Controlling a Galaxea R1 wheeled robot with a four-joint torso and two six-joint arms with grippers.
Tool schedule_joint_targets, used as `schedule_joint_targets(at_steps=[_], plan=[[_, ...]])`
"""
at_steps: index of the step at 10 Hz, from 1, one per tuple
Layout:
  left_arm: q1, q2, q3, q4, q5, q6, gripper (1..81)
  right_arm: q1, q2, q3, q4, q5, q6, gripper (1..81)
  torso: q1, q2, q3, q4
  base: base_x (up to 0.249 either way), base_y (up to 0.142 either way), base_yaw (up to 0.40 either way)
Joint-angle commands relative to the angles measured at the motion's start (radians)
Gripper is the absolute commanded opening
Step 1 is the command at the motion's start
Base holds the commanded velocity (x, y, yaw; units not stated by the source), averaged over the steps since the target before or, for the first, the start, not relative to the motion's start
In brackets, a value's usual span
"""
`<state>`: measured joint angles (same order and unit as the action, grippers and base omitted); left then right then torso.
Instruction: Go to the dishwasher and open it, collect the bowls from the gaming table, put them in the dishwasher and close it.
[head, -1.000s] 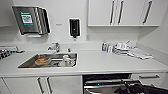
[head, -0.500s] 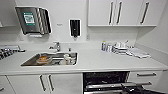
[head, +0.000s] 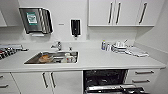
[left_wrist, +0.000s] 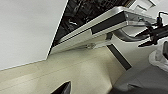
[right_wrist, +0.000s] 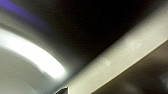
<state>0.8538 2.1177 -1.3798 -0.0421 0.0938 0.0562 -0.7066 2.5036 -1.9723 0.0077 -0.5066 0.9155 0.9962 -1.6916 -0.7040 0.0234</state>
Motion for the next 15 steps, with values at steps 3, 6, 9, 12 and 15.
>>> schedule_joint_targets(at_steps=[3, 6, 9, 12, 15], plan=[[-0.1, -0.027, 0.018, 0.01, 0.021, 0.007, 81.1, 0.055, 0.02, 0.043, 0.002, -0.145, -0.037, 81.1, 0.0, 0.0, 0.0, 0.0, -0.083, 0.0, 0.0], [-0.078, -0.024, 0.018, 0.024, 0.02, 0.008, 81.1, 0.012, 0.045, 0.006, -0.023, -0.116, -0.037, 81.1, 0.0, 0.0, 0.0, 0.0, -0.088, 0.0, 0.0], [-0.04, -0.004, -0.005, 0.028, 0.018, 0.013, 81.1, -0.057, 0.103, -0.083, -0.077, -0.07, -0.038, 81.1, 0.0, 0.0, 0.0, 0.0, -0.089, 0.0, 0.0], [-0.003, 0.026, -0.045, 0.042, 0.018, 0.013, 81.1, -0.12, 0.137, -0.167, -0.087, -0.015, -0.081, 81.1, 0.0, 0.0, 0.0, 0.0, -0.089, 0.0, 0.0], [0.058, 0.085, -0.096, 0.061, 0.007, 0.013, 81.1, -0.172, 0.128, -0.178, -0.087, 0.034, -0.16, 81.1, 0.0, -0.001, 0.0, 0.0, -0.052, 0.0, 0.0]])
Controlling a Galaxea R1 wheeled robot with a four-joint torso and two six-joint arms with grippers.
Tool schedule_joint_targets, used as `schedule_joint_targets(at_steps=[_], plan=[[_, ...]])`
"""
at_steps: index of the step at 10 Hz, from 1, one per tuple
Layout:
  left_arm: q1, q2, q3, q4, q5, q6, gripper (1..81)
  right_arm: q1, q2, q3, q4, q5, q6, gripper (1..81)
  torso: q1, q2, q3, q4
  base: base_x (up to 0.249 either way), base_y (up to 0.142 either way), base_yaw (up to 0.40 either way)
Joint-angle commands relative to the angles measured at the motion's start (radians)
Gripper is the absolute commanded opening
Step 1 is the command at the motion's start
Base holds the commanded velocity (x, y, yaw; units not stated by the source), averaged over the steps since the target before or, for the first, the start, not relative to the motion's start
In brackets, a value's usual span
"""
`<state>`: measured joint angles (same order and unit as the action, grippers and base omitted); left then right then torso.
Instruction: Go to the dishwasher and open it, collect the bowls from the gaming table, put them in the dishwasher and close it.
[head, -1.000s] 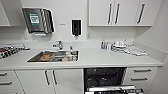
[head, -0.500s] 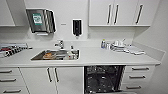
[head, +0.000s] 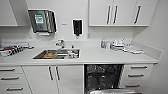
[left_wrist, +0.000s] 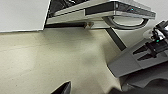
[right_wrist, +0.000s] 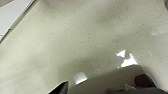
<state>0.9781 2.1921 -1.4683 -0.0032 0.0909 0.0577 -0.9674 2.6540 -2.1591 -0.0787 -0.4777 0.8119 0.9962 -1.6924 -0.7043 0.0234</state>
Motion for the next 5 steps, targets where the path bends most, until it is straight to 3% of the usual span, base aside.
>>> schedule_joint_targets(at_steps=[1, 3, 5], plan=[[-0.04, 0.029, -0.032, 0.022, 0.007, 0.011, 81.1, 0.063, -0.027, 0.01, -0.001, 0.04, -0.107, 81.1, 0.0, 0.0, 0.0, 0.0, 0.0, 0.0, 0.0], [0.026, 0.081, -0.111, 0.029, 0.009, 0.01, 81.1, -0.018, -0.043, 0.012, 0.002, 0.148, -0.261, 81.1, 0.0, 0.0, 0.0, 0.0, 0.0, 0.0, 0.0], [0.116, 0.134, -0.218, 0.031, 0.007, 0.011, 81.1, -0.096, -0.046, 0.001, -0.001, 0.218, -0.333, 81.1, 0.0, 0.0, 0.0, 0.0, 0.0, 0.0, 0.0]])
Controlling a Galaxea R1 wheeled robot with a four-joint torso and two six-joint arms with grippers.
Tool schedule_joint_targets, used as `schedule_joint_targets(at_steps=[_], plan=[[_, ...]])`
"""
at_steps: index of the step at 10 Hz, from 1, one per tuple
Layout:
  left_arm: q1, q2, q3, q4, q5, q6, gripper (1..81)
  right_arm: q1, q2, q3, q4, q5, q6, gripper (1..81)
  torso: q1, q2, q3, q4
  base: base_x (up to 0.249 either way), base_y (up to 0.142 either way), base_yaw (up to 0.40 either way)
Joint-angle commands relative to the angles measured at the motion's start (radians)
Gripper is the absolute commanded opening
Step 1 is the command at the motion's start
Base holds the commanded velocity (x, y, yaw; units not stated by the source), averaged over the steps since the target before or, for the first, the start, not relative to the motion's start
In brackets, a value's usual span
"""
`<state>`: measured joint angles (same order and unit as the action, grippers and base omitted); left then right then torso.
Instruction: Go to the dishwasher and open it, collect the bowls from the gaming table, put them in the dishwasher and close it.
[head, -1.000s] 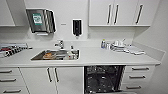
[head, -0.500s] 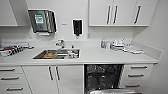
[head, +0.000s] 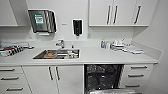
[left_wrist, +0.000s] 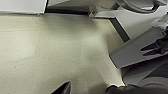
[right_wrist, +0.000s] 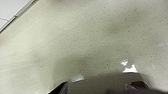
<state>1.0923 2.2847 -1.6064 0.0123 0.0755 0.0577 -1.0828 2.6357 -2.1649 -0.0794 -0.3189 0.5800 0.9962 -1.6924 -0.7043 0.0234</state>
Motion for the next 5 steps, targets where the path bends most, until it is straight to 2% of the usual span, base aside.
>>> schedule_joint_targets(at_steps=[1, 2, 5], plan=[[0.034, 0.069, -0.142, 0.014, 0.023, 0.011, 81.1, -0.018, -0.024, 0.007, 0.0, 0.096, -0.147, 81.1, 0.0, 0.0, 0.0, 0.0, 0.0, 0.0, 0.0], [0.069, 0.084, -0.17, 0.015, 0.023, 0.011, 81.1, -0.059, -0.02, 0.004, 0.0, 0.139, -0.18, 81.1, 0.0, 0.0, 0.0, 0.0, 0.0, 0.0, 0.0], [0.183, 0.121, -0.22, 0.034, 0.004, 0.011, 81.1, -0.167, -0.003, -0.006, -0.026, 0.234, -0.197, 81.1, 0.0, 0.0, 0.0, 0.0, 0.0, 0.0, 0.0]])
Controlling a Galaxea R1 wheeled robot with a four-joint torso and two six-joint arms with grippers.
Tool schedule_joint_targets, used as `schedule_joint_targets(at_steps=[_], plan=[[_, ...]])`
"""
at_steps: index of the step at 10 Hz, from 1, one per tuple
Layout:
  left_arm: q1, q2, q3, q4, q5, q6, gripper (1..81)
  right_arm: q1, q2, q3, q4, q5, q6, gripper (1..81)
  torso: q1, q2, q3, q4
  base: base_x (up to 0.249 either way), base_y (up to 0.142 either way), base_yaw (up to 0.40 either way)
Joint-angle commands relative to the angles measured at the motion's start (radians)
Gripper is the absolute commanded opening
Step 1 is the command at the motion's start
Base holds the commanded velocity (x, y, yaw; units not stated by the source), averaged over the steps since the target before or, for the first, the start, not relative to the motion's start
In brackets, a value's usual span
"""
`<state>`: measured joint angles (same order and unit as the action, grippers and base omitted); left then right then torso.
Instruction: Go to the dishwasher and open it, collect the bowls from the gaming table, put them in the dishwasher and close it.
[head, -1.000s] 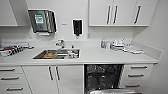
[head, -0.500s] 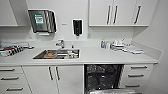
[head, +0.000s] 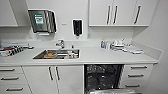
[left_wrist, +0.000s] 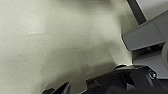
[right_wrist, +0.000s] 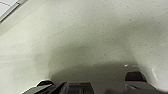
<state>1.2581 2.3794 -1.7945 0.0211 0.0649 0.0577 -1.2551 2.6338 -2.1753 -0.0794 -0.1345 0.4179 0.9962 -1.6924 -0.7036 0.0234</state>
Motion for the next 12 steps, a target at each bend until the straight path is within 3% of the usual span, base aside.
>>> schedule_joint_targets(at_steps=[1, 2, 5, 9, 12], plan=[[0.06, 0.048, -0.065, 0.037, -0.048, 0.013, 81.1, -0.034, 0.013, -0.003, -0.039, 0.087, -0.045, 81.1, 0.0, 0.0, 0.0, 0.0, 0.0, 0.0, 0.0], [0.091, 0.075, -0.103, 0.06, -0.103, 0.011, 81.1, -0.062, 0.027, -0.019, -0.051, 0.099, -0.047, 81.1, 0.0, 0.0, 0.0, 0.0, 0.0, 0.0, 0.0], [0.143, 0.141, -0.189, 0.057, -0.111, 0.011, 81.1, -0.132, 0.057, -0.047, -0.112, 0.148, -0.047, 81.1, 0.0, 0.0, 0.0, 0.0, 0.0, 0.0, 0.0], [0.18, 0.279, -0.391, 0.046, -0.112, 0.007, 81.1, -0.183, 0.16, -0.165, -0.157, 0.177, -0.047, 81.1, 0.0, -0.001, 0.002, 0.0, 0.0, 0.0, 0.0], [0.185, 0.31, -0.419, 0.049, -0.12, 0.008, 81.1, -0.189, 0.208, -0.218, -0.169, 0.177, -0.047, 81.1, 0.0, -0.001, 0.002, 0.0, 0.0, 0.0, 0.0]])
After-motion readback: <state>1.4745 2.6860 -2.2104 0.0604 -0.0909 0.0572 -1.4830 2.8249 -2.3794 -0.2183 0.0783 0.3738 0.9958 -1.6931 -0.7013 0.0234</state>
